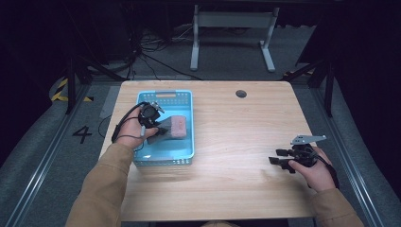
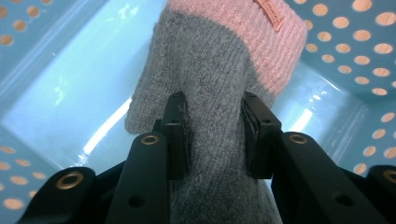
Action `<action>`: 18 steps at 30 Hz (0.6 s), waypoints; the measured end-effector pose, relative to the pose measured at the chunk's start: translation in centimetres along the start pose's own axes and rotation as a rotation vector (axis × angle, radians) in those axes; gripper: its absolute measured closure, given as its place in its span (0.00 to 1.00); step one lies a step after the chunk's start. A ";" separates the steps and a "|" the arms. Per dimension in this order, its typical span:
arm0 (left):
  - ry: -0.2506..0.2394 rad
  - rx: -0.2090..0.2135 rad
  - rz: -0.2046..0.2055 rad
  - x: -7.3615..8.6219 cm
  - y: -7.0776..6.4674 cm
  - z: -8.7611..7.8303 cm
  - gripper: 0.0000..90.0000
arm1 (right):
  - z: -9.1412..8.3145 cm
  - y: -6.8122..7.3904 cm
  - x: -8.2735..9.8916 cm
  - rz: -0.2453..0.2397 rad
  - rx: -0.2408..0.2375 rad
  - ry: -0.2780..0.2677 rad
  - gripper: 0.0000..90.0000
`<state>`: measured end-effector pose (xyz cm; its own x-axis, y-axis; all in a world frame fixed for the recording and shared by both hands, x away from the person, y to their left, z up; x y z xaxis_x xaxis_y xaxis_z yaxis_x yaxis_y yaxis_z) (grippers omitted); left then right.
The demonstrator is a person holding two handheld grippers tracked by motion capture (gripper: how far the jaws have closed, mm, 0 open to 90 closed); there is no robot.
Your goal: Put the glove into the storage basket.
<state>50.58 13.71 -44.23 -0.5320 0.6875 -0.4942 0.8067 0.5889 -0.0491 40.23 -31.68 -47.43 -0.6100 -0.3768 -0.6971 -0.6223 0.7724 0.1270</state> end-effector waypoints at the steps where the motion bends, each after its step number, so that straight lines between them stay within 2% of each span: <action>1: 0.006 0.000 0.001 0.0 0.0 0.2 0.75 | 0.0 0.0 0.0 0.000 0.000 0.003 0.51; 11: 0.075 -0.008 -0.019 -0.2 -0.1 1.6 0.74 | 0.1 0.1 0.1 0.000 0.003 -0.001 0.51; 18: 0.100 -0.006 -0.022 -0.1 0.3 2.6 0.74 | 0.0 0.0 0.2 0.003 0.009 -0.006 0.50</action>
Point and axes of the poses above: each handheld gripper's, and its own axes: z roughly forward along the jaws, x roughly out of its underside, y roughly to its left, the point moved 6 cm from there along z, roughly forward along the jaws, and after that the axes turned 1 degree about x, right-handed, at the moved point
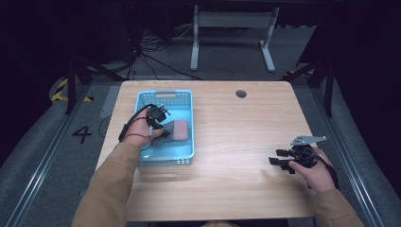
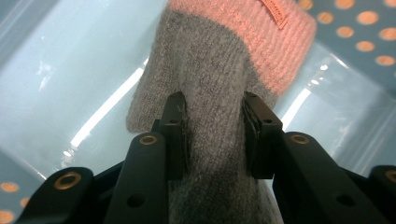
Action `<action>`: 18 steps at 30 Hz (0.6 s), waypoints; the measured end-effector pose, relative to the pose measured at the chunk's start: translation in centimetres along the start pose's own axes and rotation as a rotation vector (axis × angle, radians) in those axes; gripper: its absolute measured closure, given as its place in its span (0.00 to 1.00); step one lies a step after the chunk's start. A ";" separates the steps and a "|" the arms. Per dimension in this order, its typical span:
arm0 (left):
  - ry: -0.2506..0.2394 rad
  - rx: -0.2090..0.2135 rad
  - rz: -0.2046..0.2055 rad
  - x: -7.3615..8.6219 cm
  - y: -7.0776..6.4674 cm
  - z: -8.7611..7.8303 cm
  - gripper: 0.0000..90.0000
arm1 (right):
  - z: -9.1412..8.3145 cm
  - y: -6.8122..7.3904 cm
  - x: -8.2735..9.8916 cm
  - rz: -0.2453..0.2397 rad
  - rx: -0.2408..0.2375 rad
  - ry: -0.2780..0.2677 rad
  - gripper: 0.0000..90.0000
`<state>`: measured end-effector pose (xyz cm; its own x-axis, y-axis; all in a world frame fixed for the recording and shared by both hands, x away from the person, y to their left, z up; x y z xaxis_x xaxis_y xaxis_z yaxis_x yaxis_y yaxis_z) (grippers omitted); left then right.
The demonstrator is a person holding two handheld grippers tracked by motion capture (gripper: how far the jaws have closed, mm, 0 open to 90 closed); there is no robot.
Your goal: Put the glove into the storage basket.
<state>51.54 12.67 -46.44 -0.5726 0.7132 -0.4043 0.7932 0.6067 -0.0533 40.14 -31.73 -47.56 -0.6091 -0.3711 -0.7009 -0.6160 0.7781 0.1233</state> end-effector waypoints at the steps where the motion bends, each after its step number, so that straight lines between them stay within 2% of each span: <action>1: 0.001 0.003 -0.001 0.0 0.0 0.1 0.74 | 0.0 0.0 0.0 0.000 0.002 0.000 0.50; 6: 0.006 0.012 0.023 -0.5 -0.1 0.9 0.73 | 0.1 0.0 0.1 0.001 -0.003 0.000 0.49; 9: 0.032 -0.002 0.038 -0.6 0.0 1.3 0.73 | 0.1 0.0 0.2 0.002 -0.002 0.001 0.49; 11: 0.039 0.003 0.023 -0.5 0.2 1.5 0.73 | 0.0 0.0 0.2 0.003 -0.003 0.003 0.49; 13: 0.024 0.001 -0.001 -0.6 0.3 1.6 0.70 | -0.1 0.0 0.2 0.006 0.001 -0.004 0.49; 15: 0.025 -0.001 -0.003 -0.6 0.2 1.7 0.66 | -0.2 -0.1 0.1 -0.004 0.007 -0.014 0.50; 16: 0.022 -0.005 -0.003 -0.6 0.2 1.7 0.59 | -0.3 -0.1 0.0 -0.007 0.012 -0.025 0.50; 18: -0.016 -0.025 -0.003 -0.7 0.4 1.7 0.47 | -0.4 0.0 -0.4 -0.008 0.018 -0.047 0.50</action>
Point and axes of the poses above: each handheld gripper's, and its own axes: z roughly forward along the jaws, x roughly out of its underside, y roughly to its left, the point moved 6 cm from there along z, roughly forward along the jaws, and after that the axes turned 1 degree about x, right-handed, at the moved point
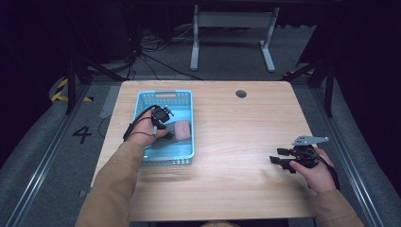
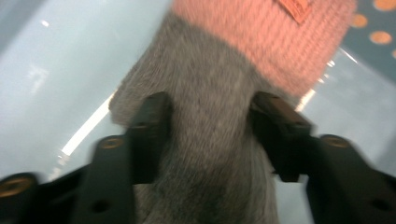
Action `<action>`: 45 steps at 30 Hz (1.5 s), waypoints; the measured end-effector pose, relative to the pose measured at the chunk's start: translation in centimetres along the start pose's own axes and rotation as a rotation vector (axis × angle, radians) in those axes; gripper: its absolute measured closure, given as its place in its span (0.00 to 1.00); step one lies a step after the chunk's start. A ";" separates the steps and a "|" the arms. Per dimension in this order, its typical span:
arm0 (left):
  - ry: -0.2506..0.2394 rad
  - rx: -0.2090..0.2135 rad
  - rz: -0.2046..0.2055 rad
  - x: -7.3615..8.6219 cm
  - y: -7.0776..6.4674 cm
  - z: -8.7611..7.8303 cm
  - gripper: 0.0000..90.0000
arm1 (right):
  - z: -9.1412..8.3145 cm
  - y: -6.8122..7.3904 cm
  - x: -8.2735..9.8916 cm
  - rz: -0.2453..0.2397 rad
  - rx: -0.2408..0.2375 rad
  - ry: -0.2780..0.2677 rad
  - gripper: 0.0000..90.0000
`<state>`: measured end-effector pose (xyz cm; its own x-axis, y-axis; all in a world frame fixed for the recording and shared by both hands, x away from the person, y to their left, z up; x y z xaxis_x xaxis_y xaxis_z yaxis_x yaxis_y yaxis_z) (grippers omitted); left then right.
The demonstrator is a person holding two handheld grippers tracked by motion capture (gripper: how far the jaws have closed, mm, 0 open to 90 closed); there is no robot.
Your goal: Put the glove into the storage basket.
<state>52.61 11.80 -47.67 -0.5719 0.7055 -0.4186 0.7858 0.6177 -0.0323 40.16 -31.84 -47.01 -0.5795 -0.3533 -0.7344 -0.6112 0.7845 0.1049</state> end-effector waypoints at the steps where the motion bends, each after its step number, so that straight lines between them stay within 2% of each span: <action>1: -0.012 -0.003 0.004 -0.1 0.1 -0.1 0.45 | -0.1 0.0 -0.1 -0.003 0.000 -0.007 0.50; 5: -0.076 -0.040 0.008 -0.3 0.2 -1.1 0.36 | 0.0 0.1 -0.2 -0.008 -0.004 -0.006 0.50; 9: -0.135 -0.039 -0.009 -0.5 -0.1 -2.4 0.35 | 0.3 0.2 -0.3 -0.012 -0.008 -0.001 0.50; 14: -0.198 -0.022 -0.018 -0.6 -1.2 -4.6 0.35 | 0.8 0.4 -0.8 -0.023 -0.019 0.002 0.50; 17: -0.225 -0.014 -0.022 -0.4 -2.5 -6.1 0.34 | 1.2 0.6 -1.0 -0.034 -0.029 0.006 0.49; 20: -0.252 0.014 -0.006 -0.2 -3.9 -7.4 0.33 | 1.4 0.7 -1.3 -0.038 -0.035 0.007 0.49; 27: -0.294 0.041 0.030 0.7 -7.0 -9.6 0.32 | 1.8 0.9 -1.5 -0.047 -0.045 0.018 0.49; 34: -0.323 0.090 0.070 2.1 -9.5 -10.4 0.32 | 1.7 0.9 -1.4 -0.043 -0.043 0.015 0.49; 37: -0.319 0.108 0.082 2.8 -10.5 -10.5 0.32 | 1.7 1.0 -1.3 -0.039 -0.044 0.020 0.49; 42: -0.333 0.142 0.106 3.8 -12.3 -10.1 0.32 | 1.8 0.9 -1.1 -0.036 -0.043 0.027 0.48; 45: -0.343 0.162 0.107 4.4 -13.3 -9.5 0.32 | 1.8 0.8 -0.9 -0.035 -0.043 0.031 0.48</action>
Point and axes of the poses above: each handheld gripper's, and its own axes: z roughly forward along the jaws, x roughly out of its underside, y roughly to its left, the point moved 6 cm from there along z, roughly forward along the jaws, and after that the axes turned 1 degree about x, right-handed, at the moved point
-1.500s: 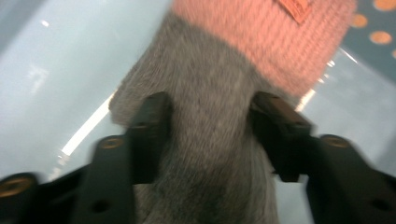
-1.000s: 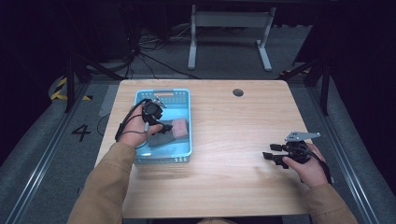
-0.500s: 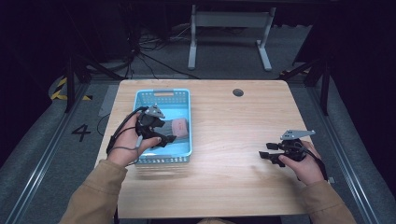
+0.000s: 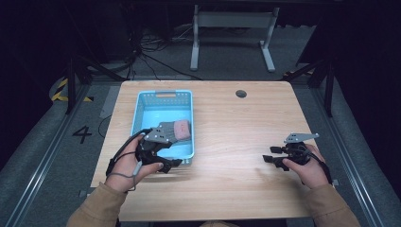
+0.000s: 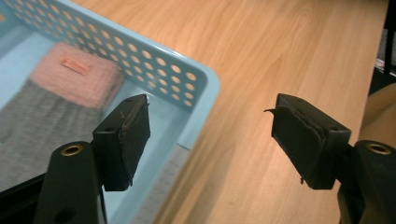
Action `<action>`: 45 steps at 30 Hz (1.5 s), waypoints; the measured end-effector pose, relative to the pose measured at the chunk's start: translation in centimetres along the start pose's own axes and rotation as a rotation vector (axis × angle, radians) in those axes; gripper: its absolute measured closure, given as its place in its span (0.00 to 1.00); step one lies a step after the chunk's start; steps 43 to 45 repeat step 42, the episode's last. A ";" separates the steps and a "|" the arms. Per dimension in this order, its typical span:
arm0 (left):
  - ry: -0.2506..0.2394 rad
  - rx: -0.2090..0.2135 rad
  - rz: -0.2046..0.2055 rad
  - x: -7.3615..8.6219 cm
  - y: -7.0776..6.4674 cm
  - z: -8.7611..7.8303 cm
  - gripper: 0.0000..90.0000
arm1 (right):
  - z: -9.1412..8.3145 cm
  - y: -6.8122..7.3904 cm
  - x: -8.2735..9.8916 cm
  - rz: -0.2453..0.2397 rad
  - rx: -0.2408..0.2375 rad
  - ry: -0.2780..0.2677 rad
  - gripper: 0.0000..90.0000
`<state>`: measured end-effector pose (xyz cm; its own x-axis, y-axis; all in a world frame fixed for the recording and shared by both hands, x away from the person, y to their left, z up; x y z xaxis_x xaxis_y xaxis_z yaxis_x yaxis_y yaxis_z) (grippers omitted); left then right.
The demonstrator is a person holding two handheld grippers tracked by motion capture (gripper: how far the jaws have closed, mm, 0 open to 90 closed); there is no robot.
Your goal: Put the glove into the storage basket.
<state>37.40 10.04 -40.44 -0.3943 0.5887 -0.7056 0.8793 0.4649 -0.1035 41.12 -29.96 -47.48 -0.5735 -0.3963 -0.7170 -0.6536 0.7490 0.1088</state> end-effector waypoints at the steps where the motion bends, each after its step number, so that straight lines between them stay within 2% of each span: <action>1: -0.002 0.000 0.002 0.2 -0.2 0.1 0.32 | 0.0 0.0 0.0 0.005 -0.004 0.001 0.48; 3: -0.018 -0.004 -0.005 0.5 -0.6 0.3 0.34 | -0.1 0.0 0.1 0.008 -0.001 -0.001 0.48; 4: -0.040 0.009 -0.023 0.9 -1.0 0.6 0.34 | -0.1 0.0 0.1 0.008 -0.001 -0.003 0.48; 7: -0.055 0.016 -0.030 1.5 -1.6 1.1 0.36 | -0.1 -0.1 0.1 0.009 -0.002 -0.002 0.48; 13: -0.049 0.052 -0.033 3.1 -2.9 2.9 0.36 | -0.1 -0.1 0.4 0.015 -0.002 0.006 0.48; 16: -0.068 0.039 -0.012 4.1 -3.2 4.0 0.38 | 0.0 -0.1 0.5 0.014 -0.002 0.010 0.48; 18: -0.048 0.037 -0.002 4.7 -3.4 4.7 0.38 | 0.0 -0.1 0.5 0.013 0.001 0.011 0.48; 21: -0.035 0.047 -0.025 5.7 -3.5 5.8 0.37 | 0.0 -0.1 0.6 0.012 0.002 0.015 0.48; 25: 0.020 0.001 0.015 6.8 -3.7 7.3 0.37 | 0.3 -0.2 1.0 0.005 0.009 0.031 0.48; 28: 0.022 -0.015 0.040 7.0 -3.8 8.1 0.37 | 0.6 -0.1 1.2 0.003 0.002 0.041 0.47; 30: 0.037 0.003 0.038 7.1 -4.0 8.4 0.36 | 0.7 -0.1 1.3 0.002 0.005 0.046 0.47; 33: 0.045 0.008 0.035 7.3 -3.9 8.6 0.36 | 0.8 0.0 1.4 -0.002 0.002 0.053 0.47; 36: 0.037 0.009 0.021 7.3 -3.7 8.3 0.35 | 1.0 0.0 1.6 -0.005 0.005 0.059 0.47; 38: 0.022 0.026 -0.001 7.3 -3.7 8.1 0.33 | 1.1 0.0 1.7 -0.002 0.005 0.062 0.47; 41: 0.031 0.009 -0.002 7.6 -3.5 7.9 0.33 | 1.3 -0.1 1.6 -0.009 0.005 0.065 0.46; 45: 0.031 0.009 -0.006 7.6 -3.4 7.9 0.33 | 1.3 -0.1 1.5 -0.009 0.007 0.065 0.46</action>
Point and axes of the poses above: each handheld gripper's, and its own axes: z roughly forward along the jaws, x roughly out of its underside, y roughly to its left, the point moved 6 cm from there along z, roughly forward along the jaws, and after that the axes turned 1 degree about x, right-handed, at the moved point
